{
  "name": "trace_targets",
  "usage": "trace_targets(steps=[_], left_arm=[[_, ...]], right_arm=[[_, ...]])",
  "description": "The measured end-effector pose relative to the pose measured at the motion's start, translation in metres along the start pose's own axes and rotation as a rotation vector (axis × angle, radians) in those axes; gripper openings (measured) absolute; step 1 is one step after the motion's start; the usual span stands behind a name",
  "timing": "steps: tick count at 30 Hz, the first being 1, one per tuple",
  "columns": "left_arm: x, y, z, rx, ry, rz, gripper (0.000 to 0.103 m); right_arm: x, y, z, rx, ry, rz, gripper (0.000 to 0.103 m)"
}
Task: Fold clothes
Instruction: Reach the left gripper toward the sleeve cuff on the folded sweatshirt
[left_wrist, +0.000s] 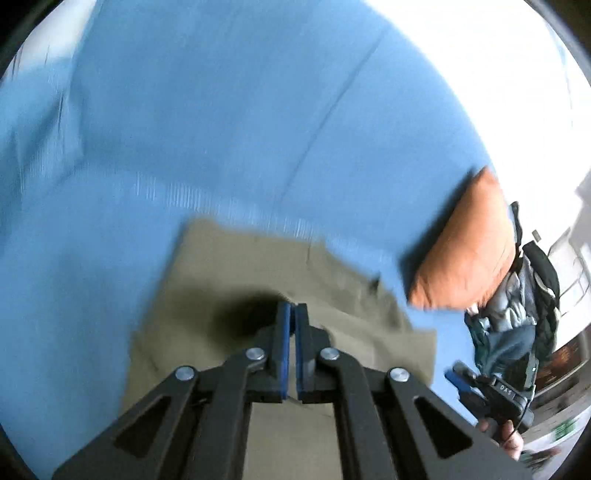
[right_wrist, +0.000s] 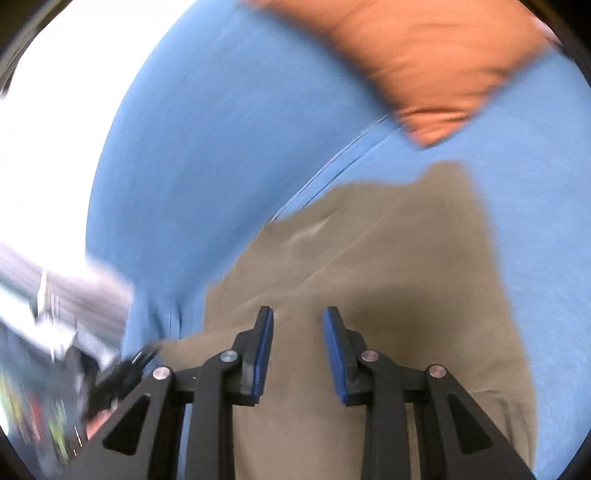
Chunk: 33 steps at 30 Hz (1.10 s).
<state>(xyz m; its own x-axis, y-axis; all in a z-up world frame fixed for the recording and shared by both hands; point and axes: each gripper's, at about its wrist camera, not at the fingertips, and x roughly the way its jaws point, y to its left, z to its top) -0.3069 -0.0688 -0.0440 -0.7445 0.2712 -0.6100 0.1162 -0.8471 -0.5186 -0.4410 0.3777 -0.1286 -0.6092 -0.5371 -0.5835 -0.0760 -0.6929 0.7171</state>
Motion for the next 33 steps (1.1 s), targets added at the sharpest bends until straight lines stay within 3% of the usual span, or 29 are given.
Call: trace_targets(steps=[1,4,10,12,14,16,20,21,23,25,31,32,33], left_arm=[[0.0,0.005,0.005,0.005,-0.021,0.009,0.002],[0.022,0.028,0.008,0.017,-0.018,0.163,0.003],[0.029,0.052,0.011,-0.06,0.006,0.228,0.007],[0.031,0.042,0.008,-0.025,0.018,0.176,0.01],[0.054,0.038,-0.002,-0.036,0.117,0.08,0.01],[0.067,0.06,-0.012,-0.138,0.203,0.117,0.013],[0.092,0.101,-0.031,-0.334,0.365,0.188,0.006],[0.085,0.096,-0.025,-0.307,0.332,0.194,0.007],[0.072,0.085,-0.015,-0.26,0.271,0.208,0.025],[0.067,0.086,-0.014,-0.294,0.276,0.236,0.034],[0.082,0.099,-0.035,-0.369,0.352,0.201,0.034],[0.082,0.103,-0.036,-0.389,0.341,0.179,0.033],[0.081,0.107,-0.037,-0.408,0.33,0.158,0.032]], right_arm=[[-0.007,-0.013,0.003,0.063,-0.033,-0.02,0.028],[-0.017,-0.036,0.004,0.167,-0.074,-0.071,0.028],[-0.036,-0.073,0.004,0.34,-0.151,-0.162,0.028],[-0.039,-0.076,0.004,0.348,-0.161,-0.171,0.028],[-0.042,-0.078,0.003,0.352,-0.167,-0.177,0.028],[-0.044,-0.08,0.003,0.356,-0.173,-0.184,0.028],[-0.048,-0.085,0.004,0.364,-0.184,-0.199,0.028],[-0.049,-0.087,0.005,0.365,-0.187,-0.205,0.028],[-0.044,-0.091,0.009,0.358,-0.182,-0.211,0.028],[-0.037,-0.094,0.014,0.345,-0.17,-0.215,0.028],[-0.011,-0.099,0.041,0.252,-0.139,-0.143,0.029],[-0.007,-0.098,0.047,0.23,-0.144,-0.126,0.031],[-0.003,-0.098,0.052,0.212,-0.148,-0.112,0.04]])
